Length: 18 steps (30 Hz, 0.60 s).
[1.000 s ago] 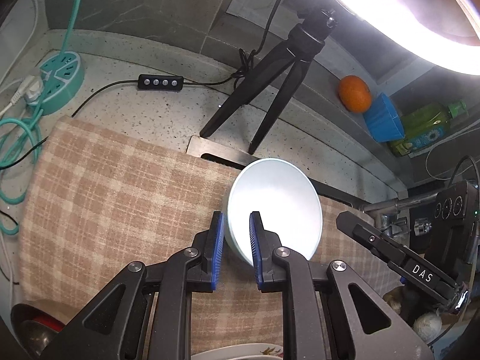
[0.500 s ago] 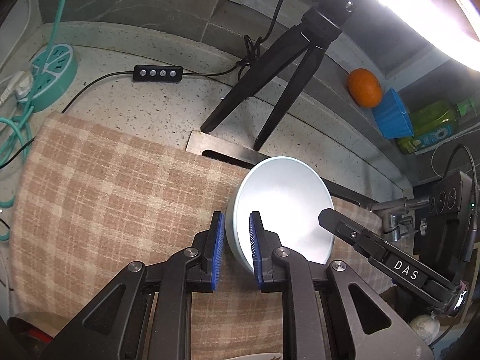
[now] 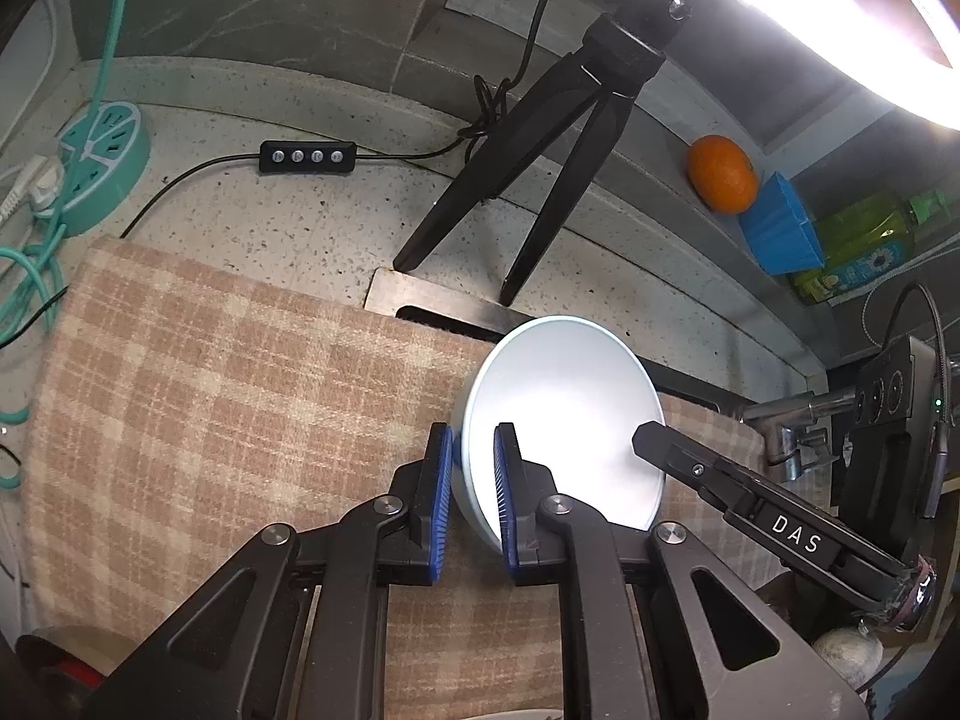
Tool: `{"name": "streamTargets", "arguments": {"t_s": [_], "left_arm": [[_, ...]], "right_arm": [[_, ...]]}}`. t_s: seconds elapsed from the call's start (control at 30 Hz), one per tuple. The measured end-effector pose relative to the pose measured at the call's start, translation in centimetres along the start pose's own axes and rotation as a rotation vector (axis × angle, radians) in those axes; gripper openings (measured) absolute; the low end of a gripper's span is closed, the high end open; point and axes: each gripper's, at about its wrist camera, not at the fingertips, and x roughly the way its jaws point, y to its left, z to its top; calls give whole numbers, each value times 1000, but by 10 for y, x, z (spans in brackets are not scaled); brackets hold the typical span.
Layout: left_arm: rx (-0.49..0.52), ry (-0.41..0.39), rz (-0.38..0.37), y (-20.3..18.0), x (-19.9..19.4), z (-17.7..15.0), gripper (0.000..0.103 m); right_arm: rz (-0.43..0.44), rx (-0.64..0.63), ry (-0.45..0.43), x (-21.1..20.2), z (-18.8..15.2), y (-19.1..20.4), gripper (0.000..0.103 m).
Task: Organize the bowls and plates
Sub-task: 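Close the right gripper on the white bowl's rim, then lift the white bowl with the right gripper toward the nested steel bowls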
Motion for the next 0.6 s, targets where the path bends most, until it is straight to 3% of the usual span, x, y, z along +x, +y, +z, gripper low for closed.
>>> {"name": "streamTargets", "arguments": {"t_s": [0.6], "left_arm": [[-1, -32, -40, -5, -30, -11, 12]], "right_arm": [[-3, -21, -29, -31, -8, 16, 8]]}}
